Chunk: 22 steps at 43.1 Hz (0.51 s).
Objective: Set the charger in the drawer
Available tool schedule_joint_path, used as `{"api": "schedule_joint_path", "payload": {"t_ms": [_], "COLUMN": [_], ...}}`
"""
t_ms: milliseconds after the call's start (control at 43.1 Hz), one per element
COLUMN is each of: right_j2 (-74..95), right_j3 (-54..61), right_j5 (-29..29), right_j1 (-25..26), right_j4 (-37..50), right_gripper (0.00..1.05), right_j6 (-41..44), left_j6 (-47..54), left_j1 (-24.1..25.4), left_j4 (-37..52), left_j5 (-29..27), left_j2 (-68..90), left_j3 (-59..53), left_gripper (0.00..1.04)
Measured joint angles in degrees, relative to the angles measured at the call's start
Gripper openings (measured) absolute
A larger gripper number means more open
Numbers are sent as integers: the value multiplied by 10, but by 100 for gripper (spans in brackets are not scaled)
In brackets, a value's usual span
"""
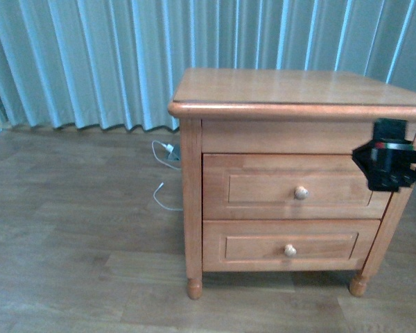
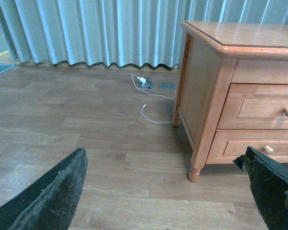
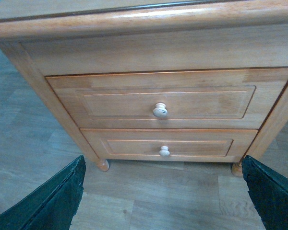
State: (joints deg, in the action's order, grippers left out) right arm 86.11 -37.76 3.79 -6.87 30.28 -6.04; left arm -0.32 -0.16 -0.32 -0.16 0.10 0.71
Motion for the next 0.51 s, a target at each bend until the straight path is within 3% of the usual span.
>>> {"api": "schedule_joint_path", "payload": {"t_ms": [301,510], "right_j2": [-406,-527], "right_j3": [159,209], "right_j5": [63,24], "right_j1": [49,87], "right_j4": [-225,-278], "right_gripper": [97,97], "right_j6": [-6,-29], "left_j6": [0,0], "left_j1": [0,0], "left_j4": [0,0], "left_j5": [0,0], "left_j2": [0,0], "left_j3": [0,0], "left_gripper": [99,99]}}
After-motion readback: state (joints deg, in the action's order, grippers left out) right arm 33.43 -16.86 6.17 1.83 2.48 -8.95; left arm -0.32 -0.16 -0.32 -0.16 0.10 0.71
